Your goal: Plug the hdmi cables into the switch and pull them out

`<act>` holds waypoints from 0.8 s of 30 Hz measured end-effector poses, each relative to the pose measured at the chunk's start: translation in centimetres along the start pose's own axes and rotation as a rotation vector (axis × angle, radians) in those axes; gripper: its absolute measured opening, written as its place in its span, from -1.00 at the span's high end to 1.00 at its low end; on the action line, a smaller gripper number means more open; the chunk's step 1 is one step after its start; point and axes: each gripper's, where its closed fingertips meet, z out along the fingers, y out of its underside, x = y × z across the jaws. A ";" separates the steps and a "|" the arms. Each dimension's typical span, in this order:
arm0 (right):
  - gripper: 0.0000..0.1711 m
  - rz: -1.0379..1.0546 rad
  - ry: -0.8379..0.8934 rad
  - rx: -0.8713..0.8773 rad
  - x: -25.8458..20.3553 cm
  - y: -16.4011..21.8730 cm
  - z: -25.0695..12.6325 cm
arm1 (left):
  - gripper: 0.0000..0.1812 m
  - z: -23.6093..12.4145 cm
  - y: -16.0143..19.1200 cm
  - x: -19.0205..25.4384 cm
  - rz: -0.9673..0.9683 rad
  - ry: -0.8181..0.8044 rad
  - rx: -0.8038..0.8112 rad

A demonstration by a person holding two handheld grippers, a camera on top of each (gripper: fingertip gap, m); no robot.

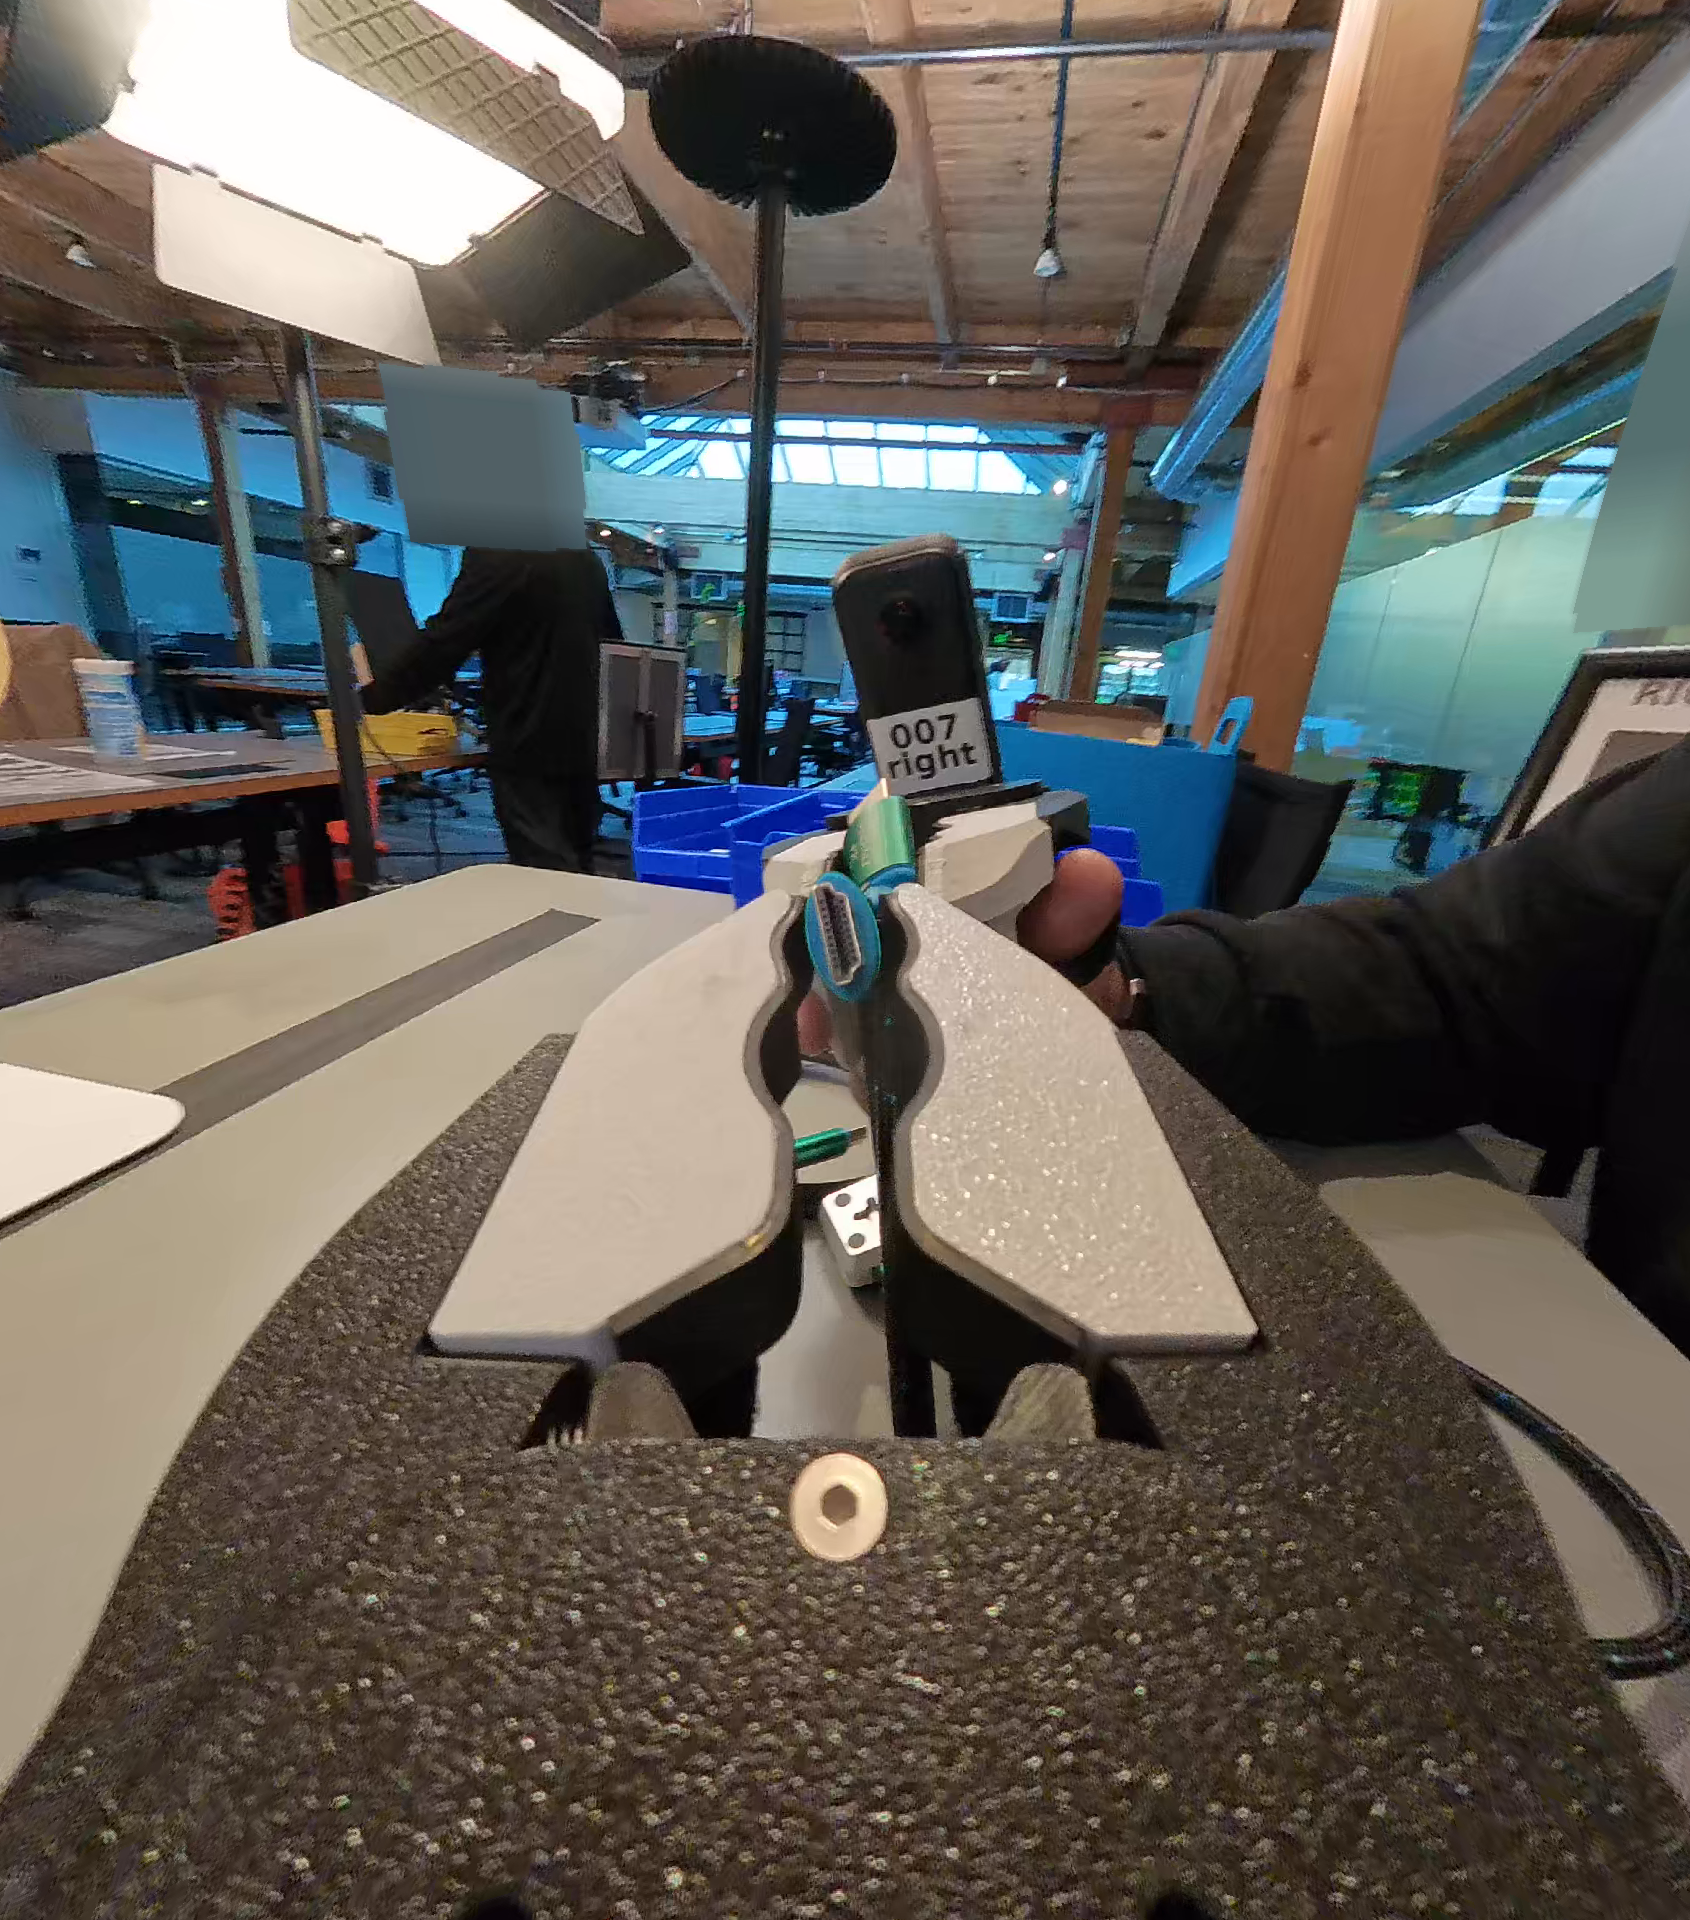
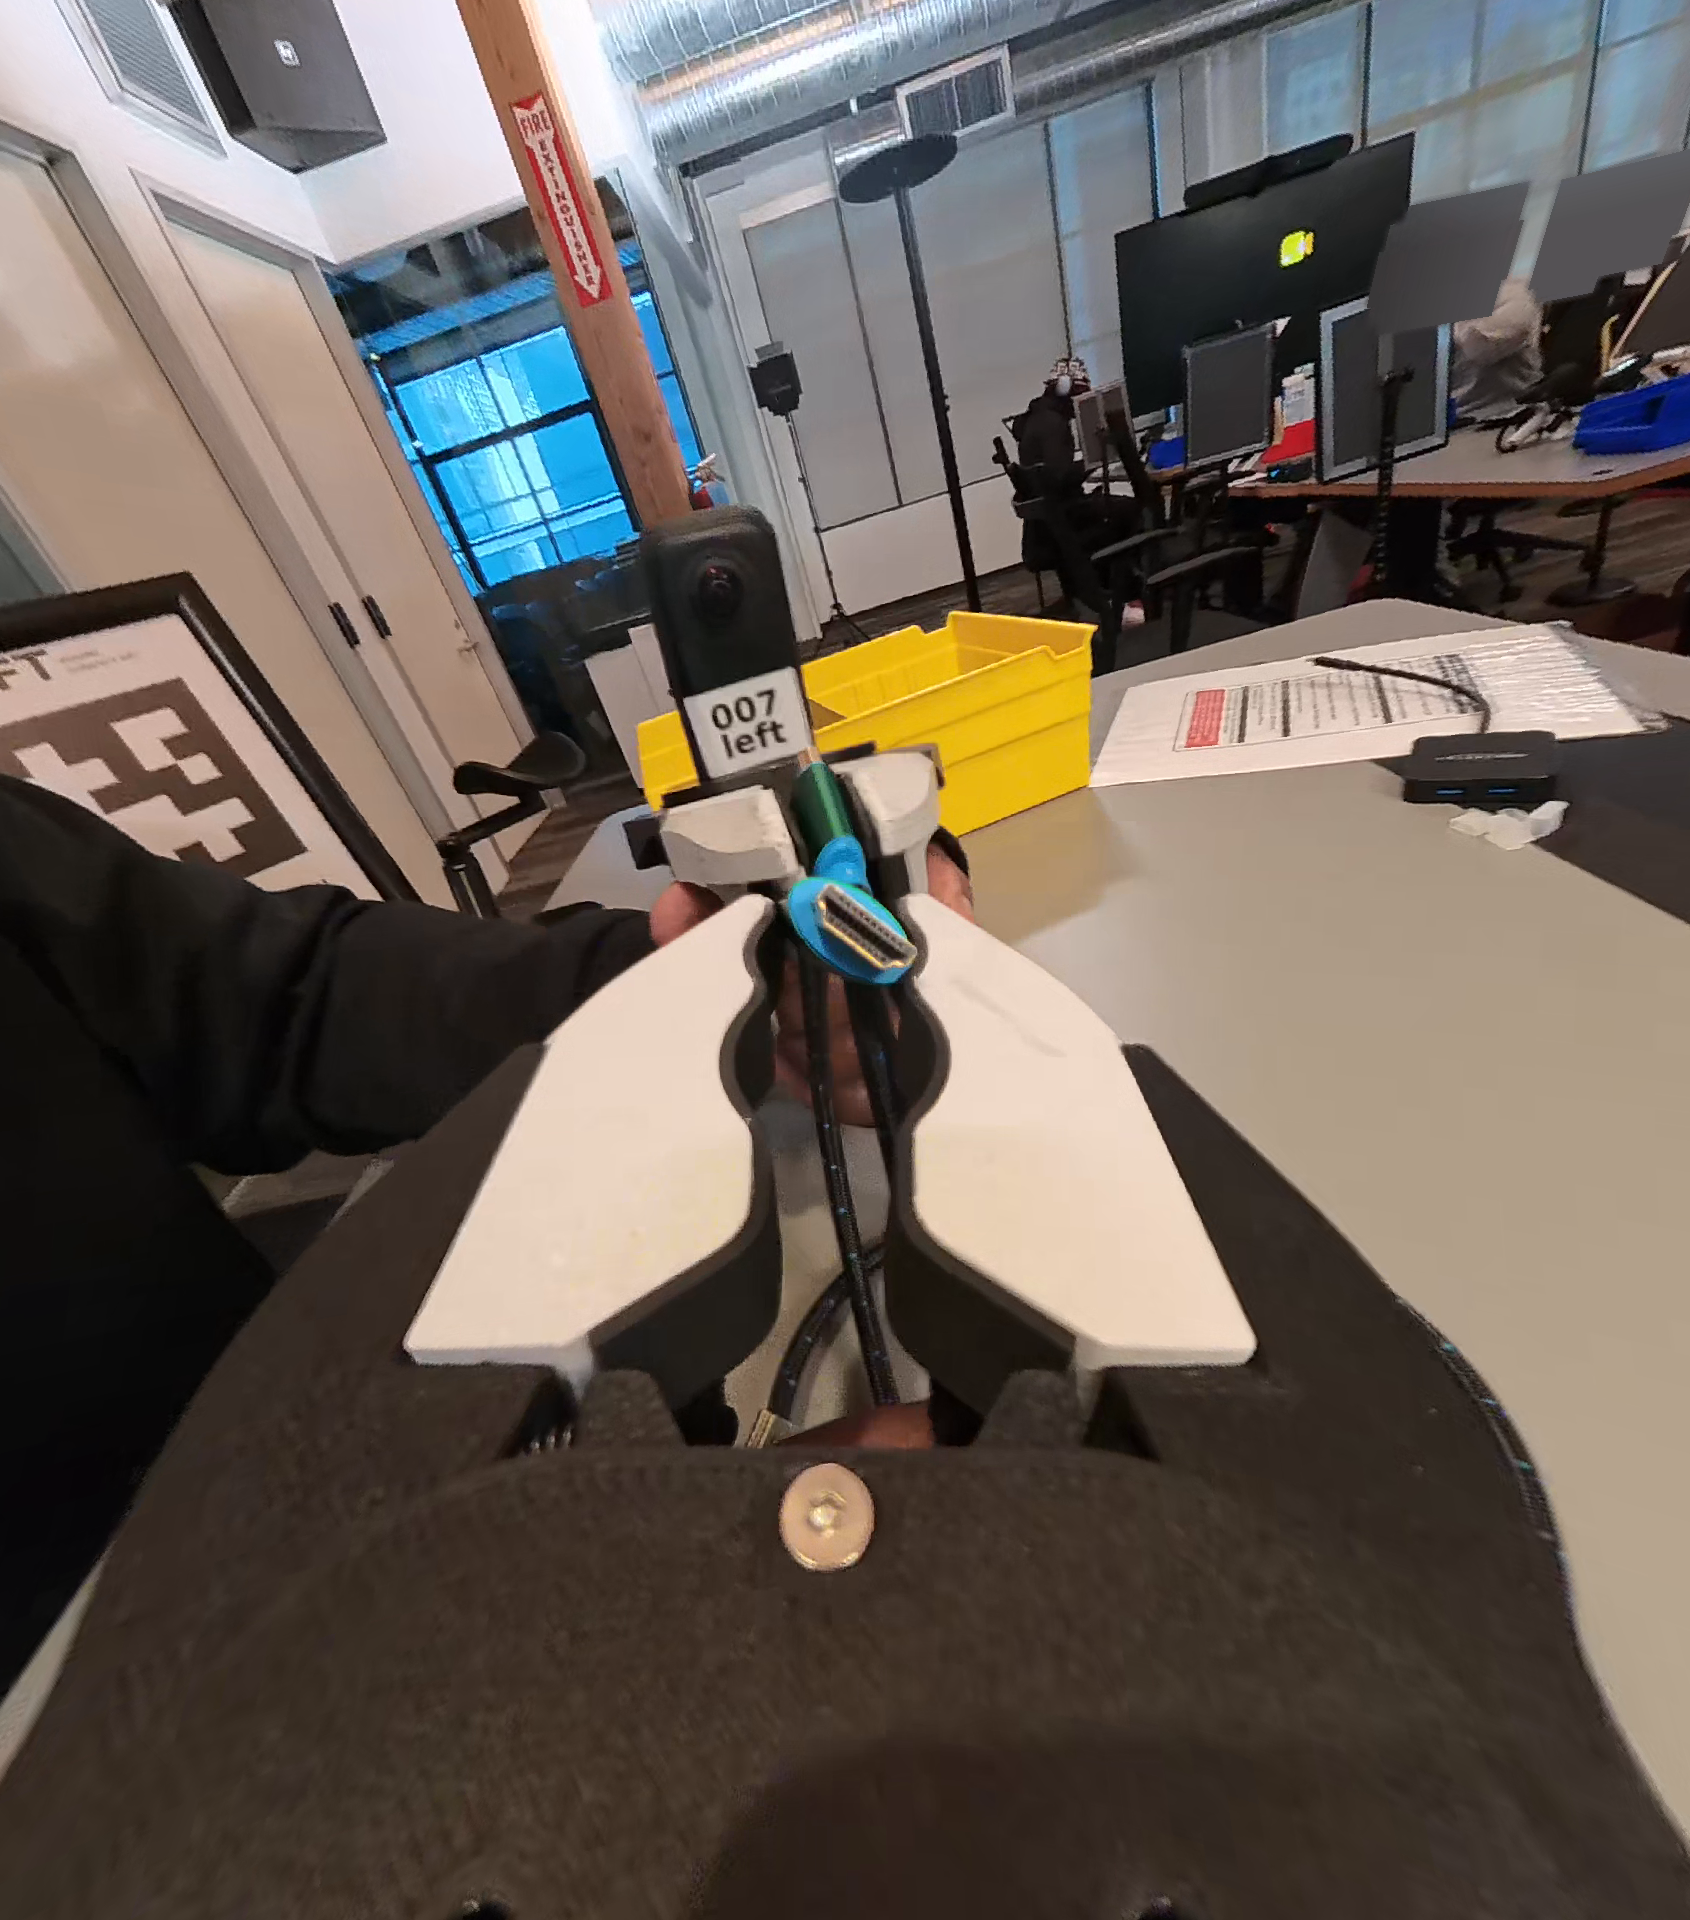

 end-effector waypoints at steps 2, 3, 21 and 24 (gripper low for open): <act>0.78 -0.021 -0.004 0.013 0.0 -0.2 -0.3 | 0.87 -0.2 -0.6 -0.1 0.008 -0.006 0.021; 0.78 -0.026 -0.010 0.023 0.0 -0.4 -0.5 | 0.87 -0.4 -0.9 -0.1 0.001 0.000 0.041; 0.79 0.026 0.035 0.037 2.7 -0.7 -3.5 | 0.87 -7.6 -8.0 -3.6 -0.016 -0.115 0.348; 0.78 0.026 0.051 0.004 2.9 -0.2 -3.2 | 0.87 -7.0 -7.5 -3.1 0.013 -0.101 0.309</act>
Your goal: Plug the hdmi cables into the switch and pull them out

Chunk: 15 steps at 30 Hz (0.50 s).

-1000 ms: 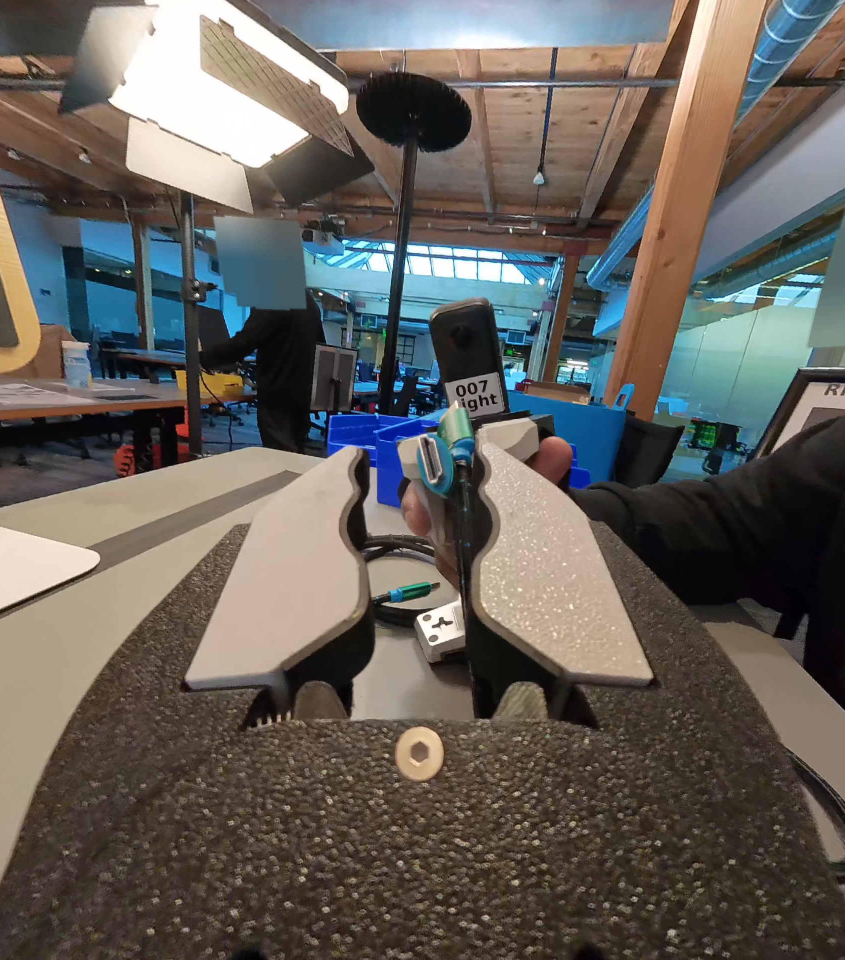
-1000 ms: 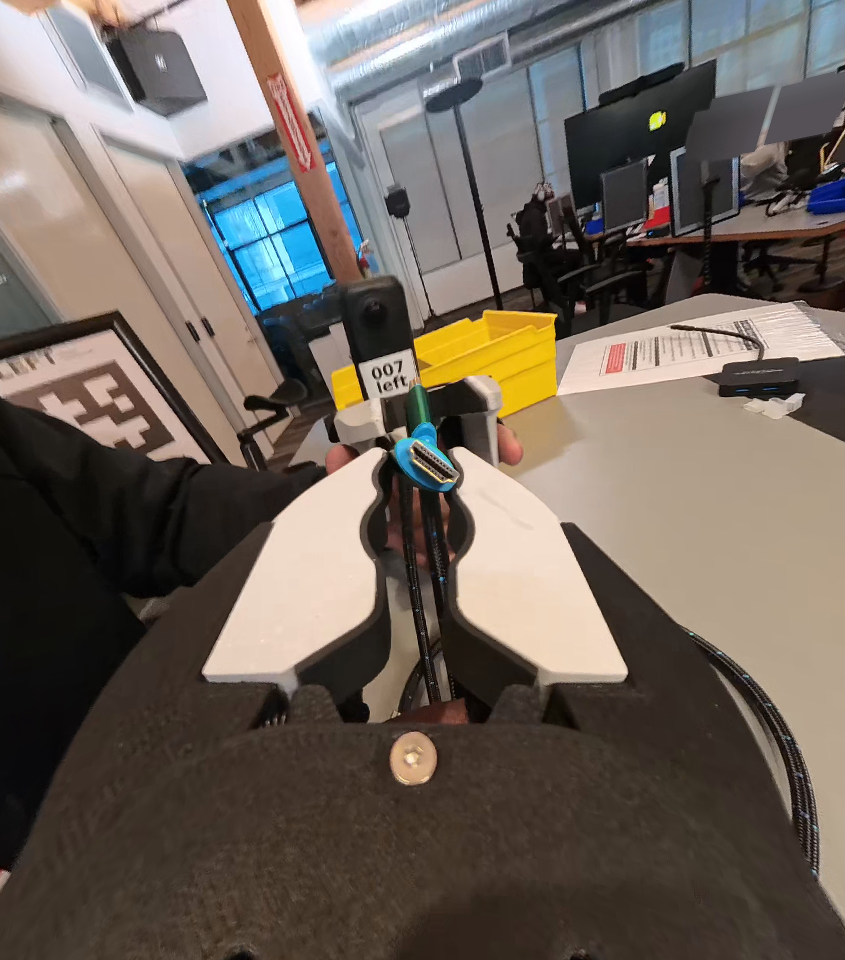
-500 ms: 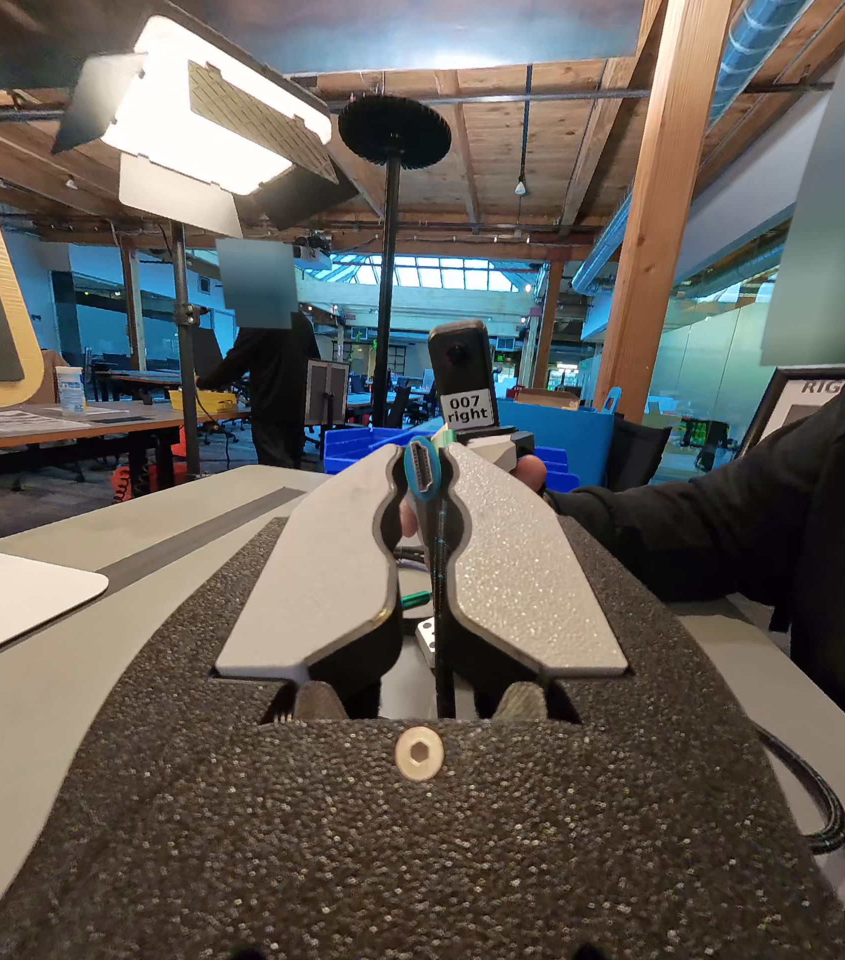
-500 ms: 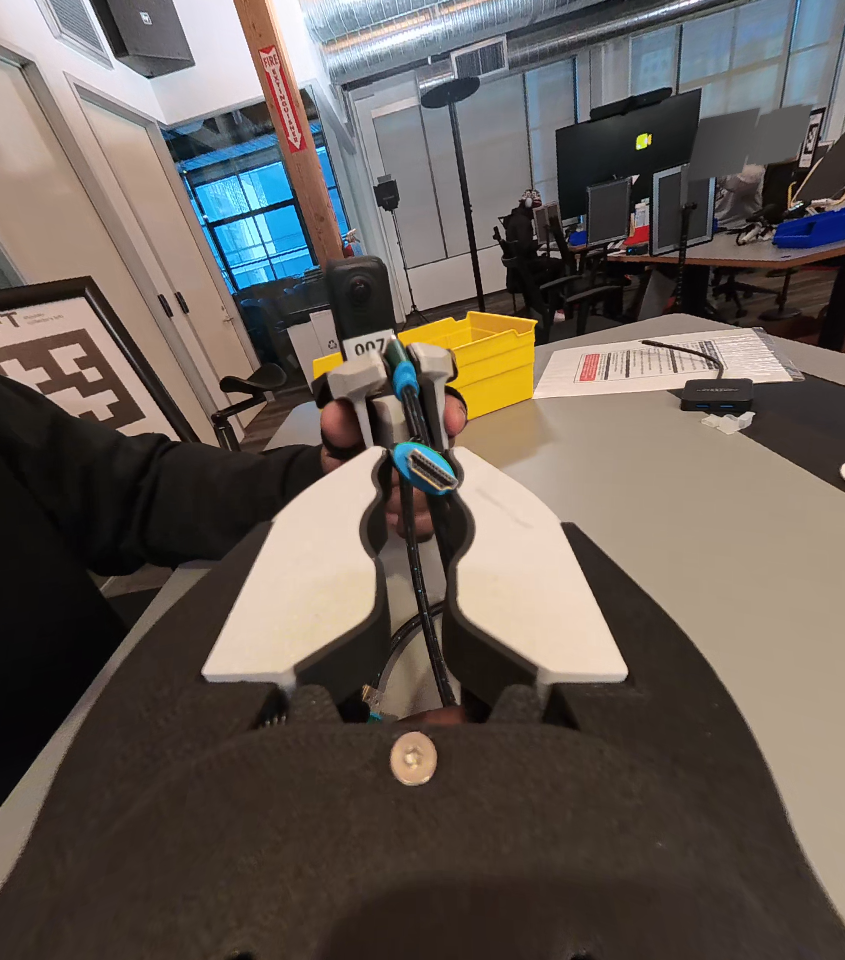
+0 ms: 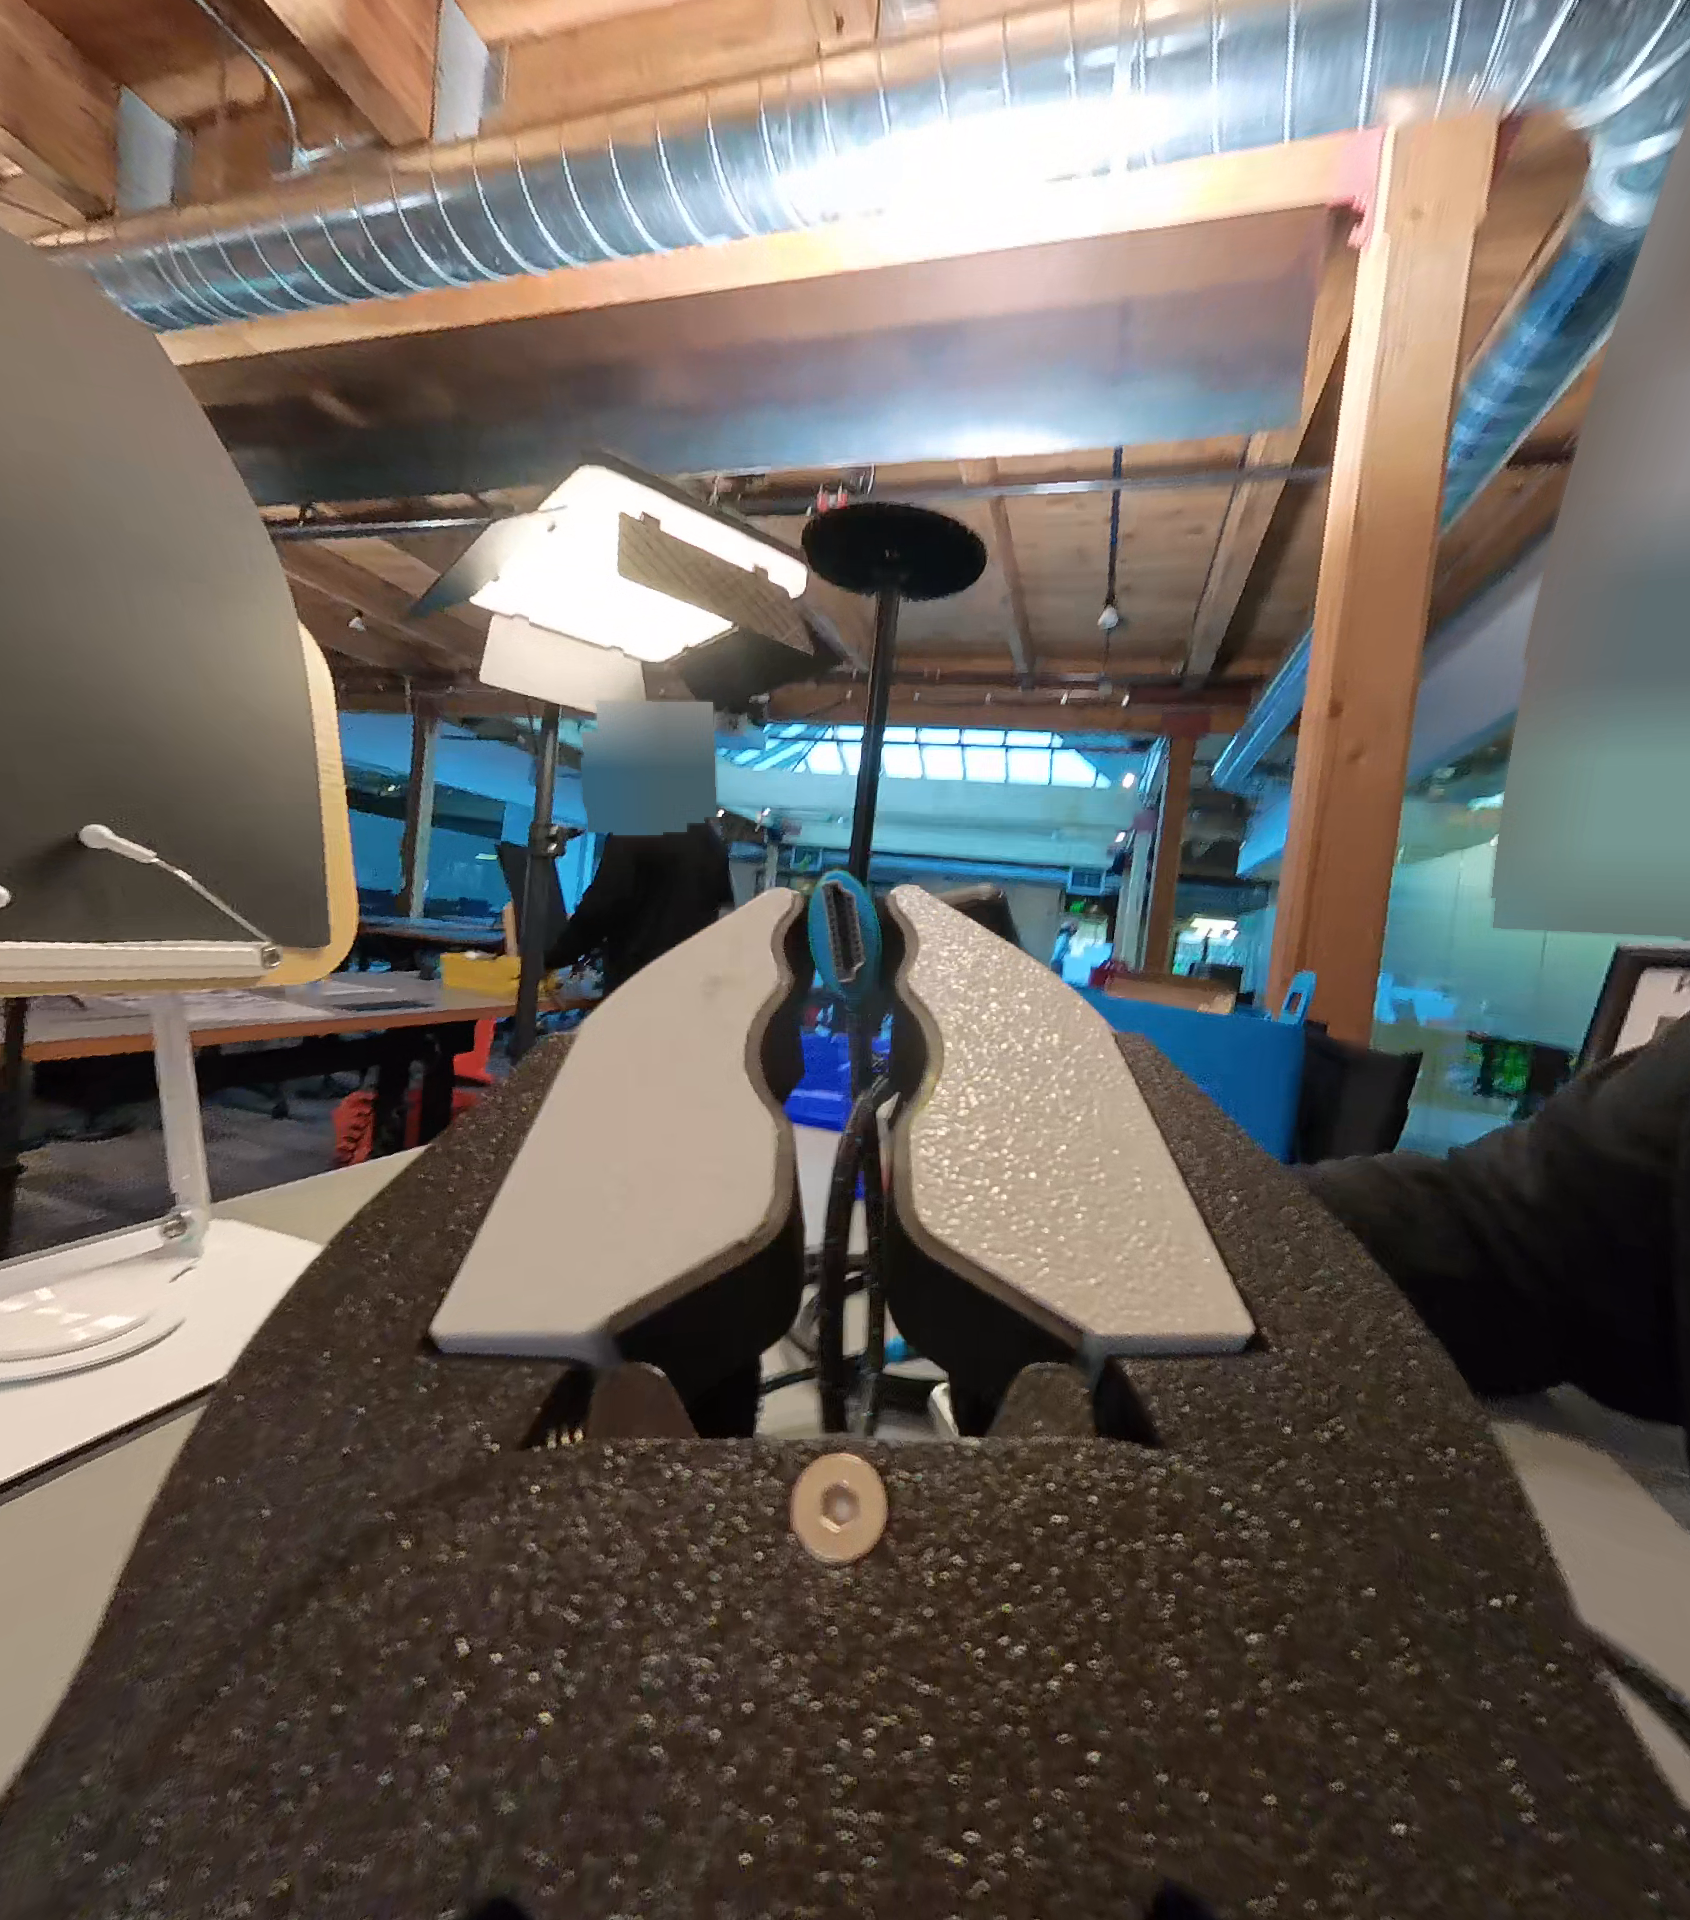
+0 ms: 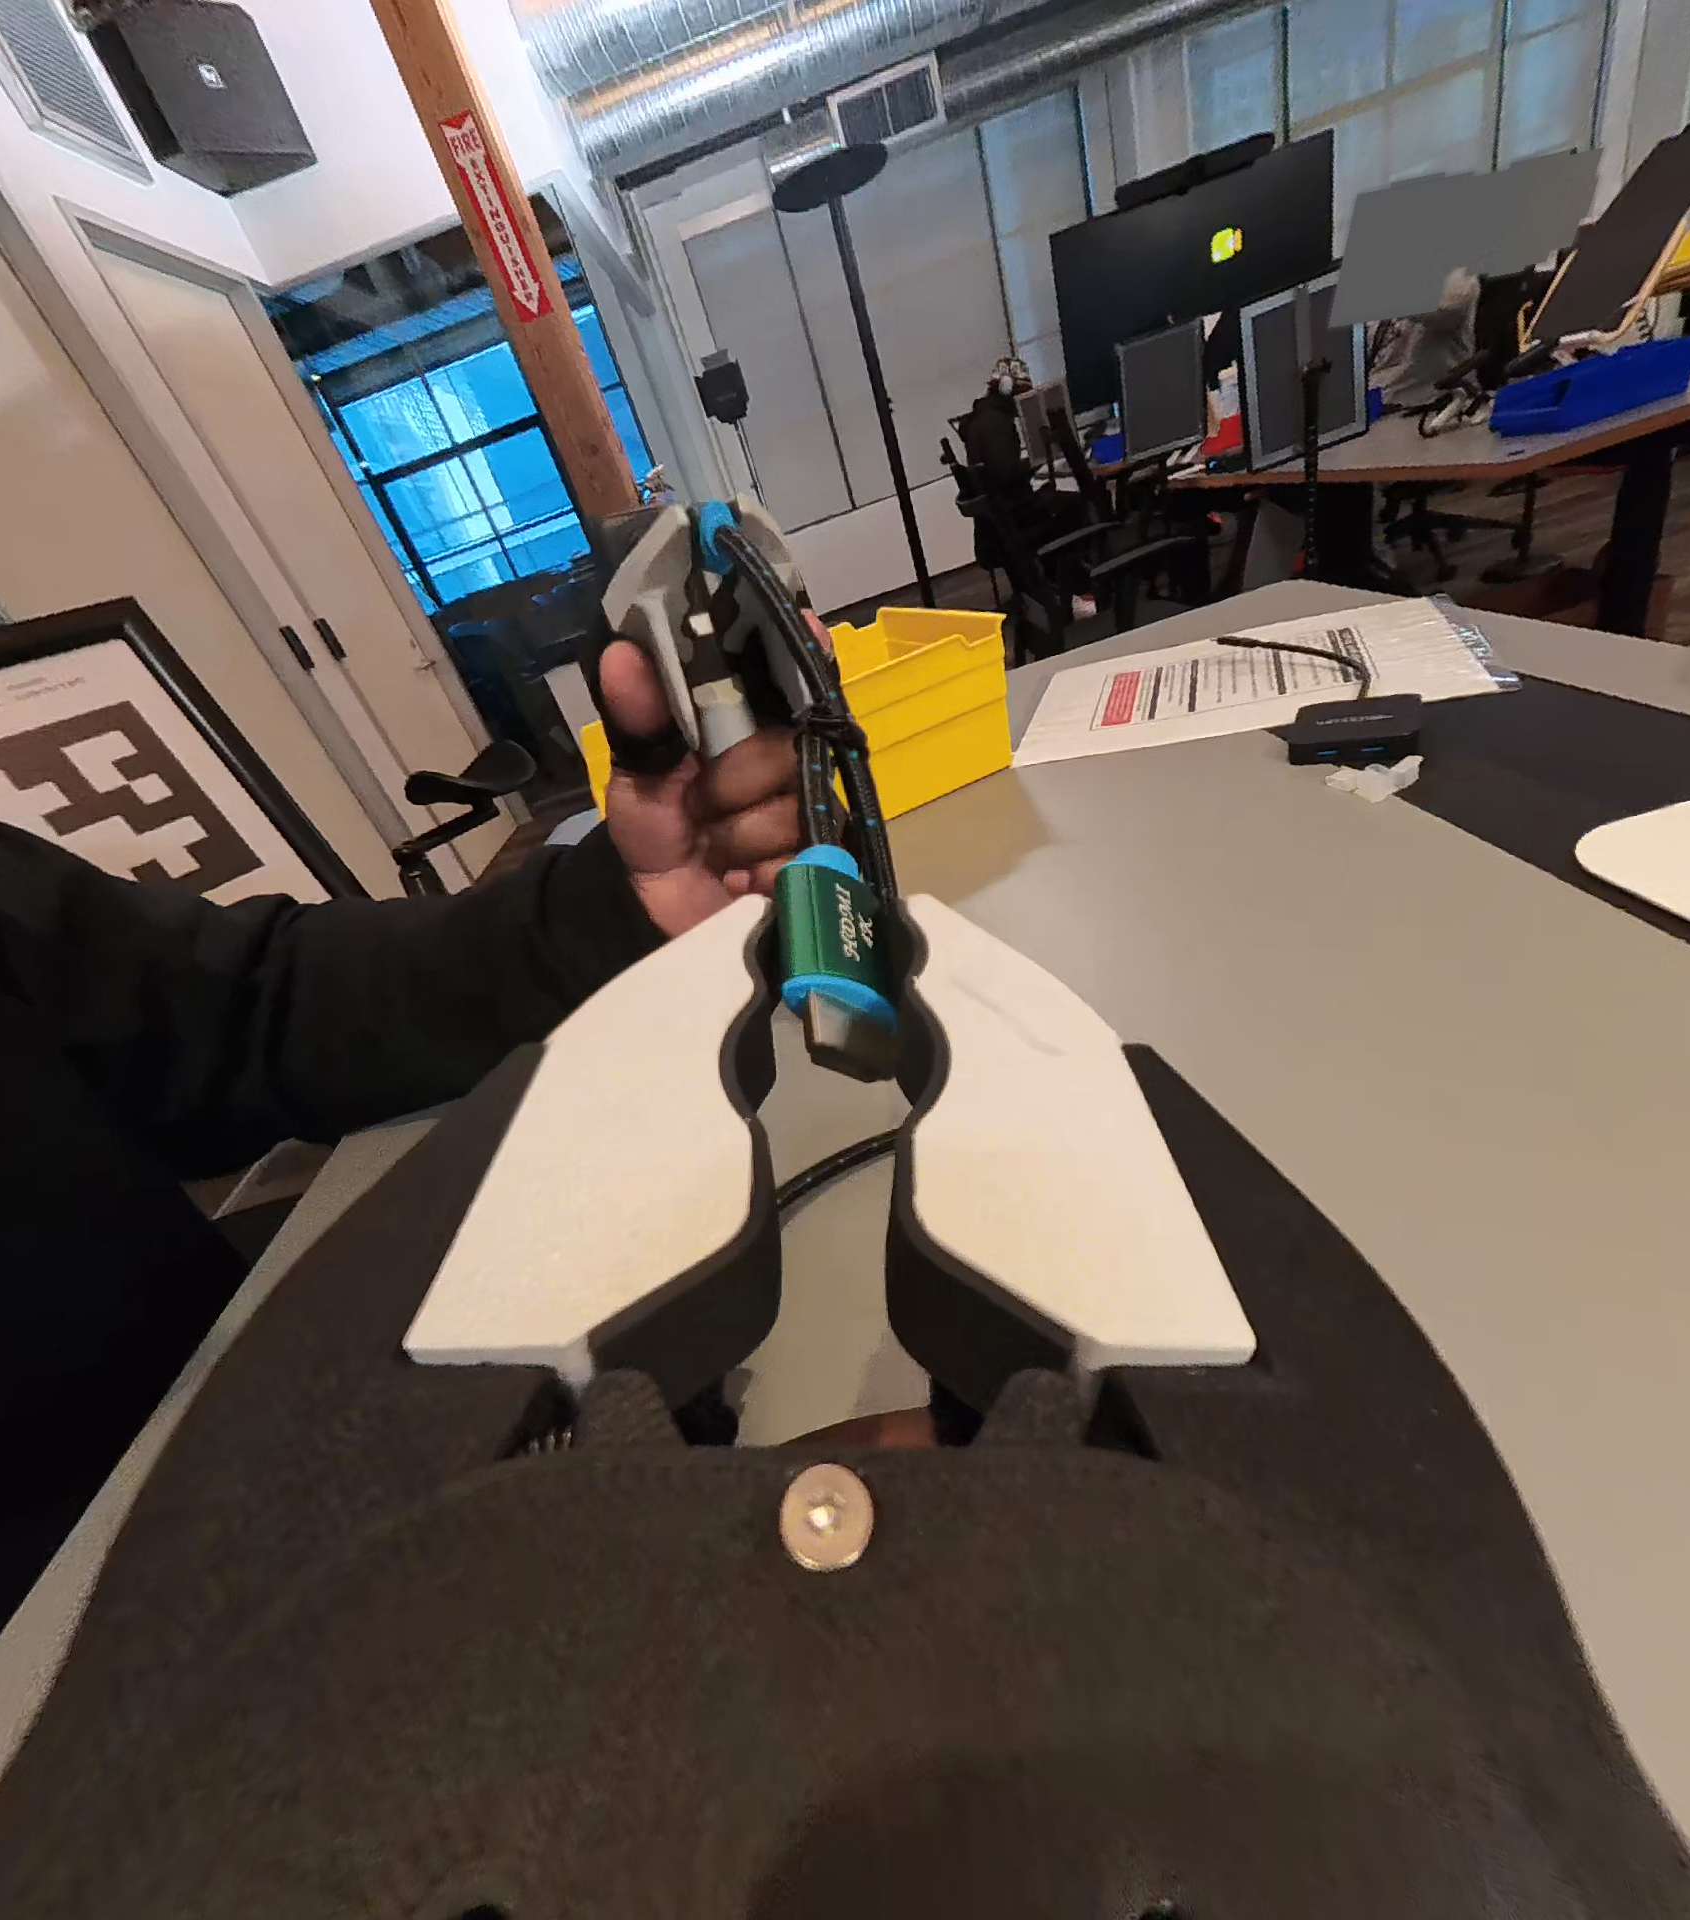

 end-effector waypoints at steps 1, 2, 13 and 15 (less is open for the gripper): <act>0.77 -0.001 0.001 0.002 0.0 0.0 0.0 | 0.87 0.0 -0.1 0.0 -0.023 0.005 0.017; 0.75 0.004 0.007 0.002 0.1 0.0 -0.1 | 0.87 0.1 0.0 0.0 -0.035 0.007 0.023; 0.51 -0.101 0.055 -0.098 0.7 0.5 -1.1 | 0.88 0.7 0.2 0.3 0.028 -0.031 -0.042; 0.53 -0.162 0.101 -0.105 0.7 0.4 -0.7 | 0.88 1.1 0.4 0.6 0.064 -0.046 -0.074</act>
